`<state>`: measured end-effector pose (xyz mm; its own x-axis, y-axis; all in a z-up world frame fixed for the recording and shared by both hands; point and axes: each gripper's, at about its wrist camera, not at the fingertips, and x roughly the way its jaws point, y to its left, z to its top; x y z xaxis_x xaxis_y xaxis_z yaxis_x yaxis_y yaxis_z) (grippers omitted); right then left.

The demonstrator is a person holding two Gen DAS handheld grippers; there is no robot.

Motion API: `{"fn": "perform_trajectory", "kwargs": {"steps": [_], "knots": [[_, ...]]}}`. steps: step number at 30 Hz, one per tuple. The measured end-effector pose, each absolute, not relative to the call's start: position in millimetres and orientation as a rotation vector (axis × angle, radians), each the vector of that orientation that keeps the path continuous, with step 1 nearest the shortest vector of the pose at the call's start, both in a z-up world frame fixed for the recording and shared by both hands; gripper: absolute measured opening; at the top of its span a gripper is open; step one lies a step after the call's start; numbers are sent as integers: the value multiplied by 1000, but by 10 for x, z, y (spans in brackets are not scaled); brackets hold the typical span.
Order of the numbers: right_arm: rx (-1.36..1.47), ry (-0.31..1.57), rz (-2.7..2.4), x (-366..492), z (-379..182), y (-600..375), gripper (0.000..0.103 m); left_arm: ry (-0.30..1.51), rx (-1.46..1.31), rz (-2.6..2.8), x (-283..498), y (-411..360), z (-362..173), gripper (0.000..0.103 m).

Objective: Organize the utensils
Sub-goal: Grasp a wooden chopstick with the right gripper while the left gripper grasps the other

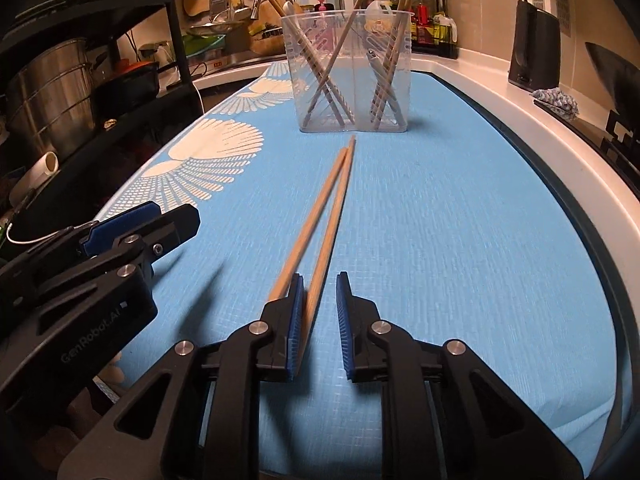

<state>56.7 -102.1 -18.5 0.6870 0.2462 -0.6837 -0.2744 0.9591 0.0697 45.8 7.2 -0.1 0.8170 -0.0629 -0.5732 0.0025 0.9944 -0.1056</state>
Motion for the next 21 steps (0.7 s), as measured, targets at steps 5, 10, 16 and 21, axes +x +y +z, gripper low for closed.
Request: {"fn": "perform_trajectory", "kwargs": {"steps": [5, 10, 16, 21], "knots": [[-20, 759, 246, 565, -174, -1278, 6, 634, -142, -145, 498, -52, -55, 35], [2, 746, 212, 529, -189, -1530, 6, 660, -112, -196, 531, -276, -139, 35], [12, 743, 192, 520, -195, -1675, 6, 707, -14, -181, 542, -490, -245, 35], [13, 746, 191, 530, -212, -1695, 7, 706, 26, -124, 541, -442, -237, 9]]}}
